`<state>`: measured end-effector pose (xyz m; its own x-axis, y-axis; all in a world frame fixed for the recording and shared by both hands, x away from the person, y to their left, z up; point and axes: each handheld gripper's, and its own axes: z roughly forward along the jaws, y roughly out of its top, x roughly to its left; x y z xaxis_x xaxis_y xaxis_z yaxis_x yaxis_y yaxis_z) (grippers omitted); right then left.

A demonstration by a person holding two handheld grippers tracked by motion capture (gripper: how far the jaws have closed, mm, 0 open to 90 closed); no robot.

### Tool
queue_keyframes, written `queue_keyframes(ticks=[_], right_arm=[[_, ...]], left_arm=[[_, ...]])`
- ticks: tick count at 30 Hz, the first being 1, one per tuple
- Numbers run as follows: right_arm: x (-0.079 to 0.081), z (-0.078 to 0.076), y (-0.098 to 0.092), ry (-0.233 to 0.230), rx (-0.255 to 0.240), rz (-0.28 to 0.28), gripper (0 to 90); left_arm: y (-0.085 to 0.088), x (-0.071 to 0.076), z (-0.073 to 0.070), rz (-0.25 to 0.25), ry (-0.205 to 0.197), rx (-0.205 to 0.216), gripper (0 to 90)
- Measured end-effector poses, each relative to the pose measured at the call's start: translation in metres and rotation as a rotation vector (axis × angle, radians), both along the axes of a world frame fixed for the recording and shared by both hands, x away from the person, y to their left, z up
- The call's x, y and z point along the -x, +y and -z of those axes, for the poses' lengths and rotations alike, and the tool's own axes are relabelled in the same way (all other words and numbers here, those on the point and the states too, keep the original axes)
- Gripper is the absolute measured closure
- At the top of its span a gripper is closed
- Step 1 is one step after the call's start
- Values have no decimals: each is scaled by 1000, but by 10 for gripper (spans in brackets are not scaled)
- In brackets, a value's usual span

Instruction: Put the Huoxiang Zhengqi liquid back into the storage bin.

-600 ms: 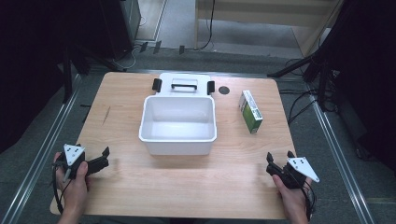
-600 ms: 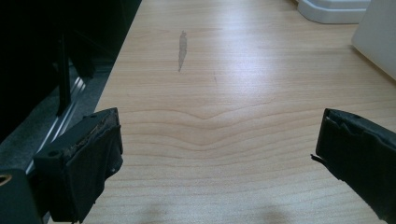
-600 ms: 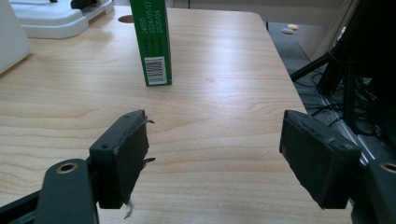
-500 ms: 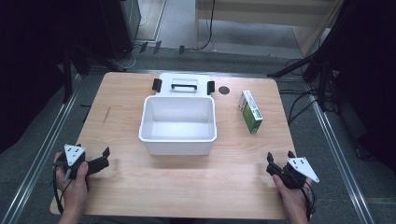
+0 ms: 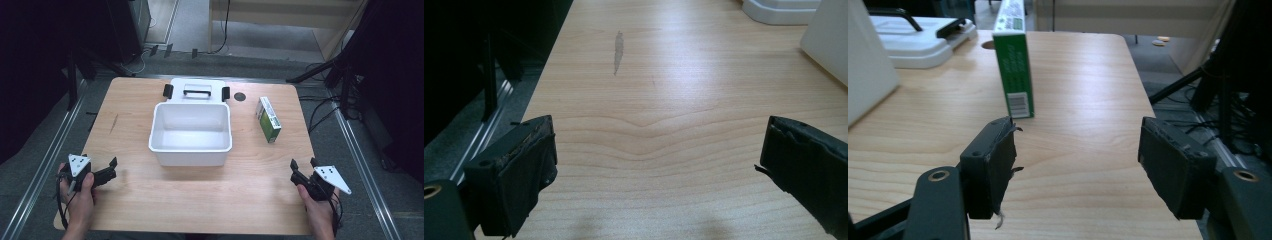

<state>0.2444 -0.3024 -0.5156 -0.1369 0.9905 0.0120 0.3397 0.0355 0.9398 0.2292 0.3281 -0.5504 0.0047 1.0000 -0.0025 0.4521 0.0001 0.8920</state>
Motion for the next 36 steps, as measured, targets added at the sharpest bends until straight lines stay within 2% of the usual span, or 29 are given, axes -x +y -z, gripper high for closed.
queue_keyframes(ticks=[5,10,13,14,20,22,23,24,26,28,29,31,32,33,34,35,36], right_arm=[[-3,-20,6,-4,-25,-23,322],[-11,-40,20,-26,4,-74,325],[-18,-45,24,-16,-13,-104,339],[-25,-49,28,-3,-15,-126,342],[-43,-58,37,23,-7,-140,360],[-57,-64,41,65,-1,-167,368],[-57,-64,41,65,-1,-167,368],[-68,-70,44,104,7,-180,371],[-79,-75,48,145,15,-189,389],[-92,-82,52,228,19,-211,409],[-92,-82,52,228,19,-211,409],[-105,-86,58,298,61,-208,410],[-117,-91,64,341,91,-190,410],[-123,-93,66,370,99,-177,411],[-123,-93,66,370,99,-177,411],[-134,-97,70,414,130,-171,404],[-139,-100,73,432,150,-164,403]], left_arm=[[0,0,0,0,-4,-4,20],[0,0,0,-3,2,-1,26],[0,0,0,-4,1,-1,28],[0,0,0,-4,1,-1,29],[0,0,0,-4,1,2,30],[1,0,0,-5,3,5,32],[1,0,0,-5,3,5,32],[1,0,0,-3,5,8,32],[1,0,0,-5,6,10,32],[1,0,0,-3,5,11,32],[1,0,0,-3,5,11,32],[1,0,0,-2,3,7,34],[1,0,0,0,4,5,35],[1,0,0,0,5,4,36],[1,0,0,0,5,4,36],[1,0,0,2,6,3,36],[0,0,0,3,6,2,36]])
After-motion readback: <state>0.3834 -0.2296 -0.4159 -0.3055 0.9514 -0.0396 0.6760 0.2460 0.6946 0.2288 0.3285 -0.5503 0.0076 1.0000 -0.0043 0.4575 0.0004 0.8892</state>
